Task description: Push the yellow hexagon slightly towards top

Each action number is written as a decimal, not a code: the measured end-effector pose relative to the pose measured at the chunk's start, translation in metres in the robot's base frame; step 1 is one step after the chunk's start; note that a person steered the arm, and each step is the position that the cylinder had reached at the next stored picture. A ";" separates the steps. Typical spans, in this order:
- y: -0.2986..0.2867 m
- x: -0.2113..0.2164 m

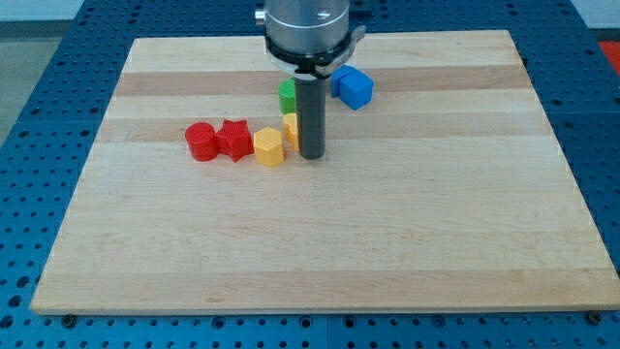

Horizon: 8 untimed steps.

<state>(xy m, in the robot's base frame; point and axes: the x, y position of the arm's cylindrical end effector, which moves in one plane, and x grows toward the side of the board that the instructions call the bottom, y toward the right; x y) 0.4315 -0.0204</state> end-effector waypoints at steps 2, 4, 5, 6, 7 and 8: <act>-0.042 0.004; -0.057 0.001; -0.055 -0.011; -0.049 -0.011; -0.033 -0.009; -0.015 -0.004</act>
<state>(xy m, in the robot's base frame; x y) 0.4276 -0.0357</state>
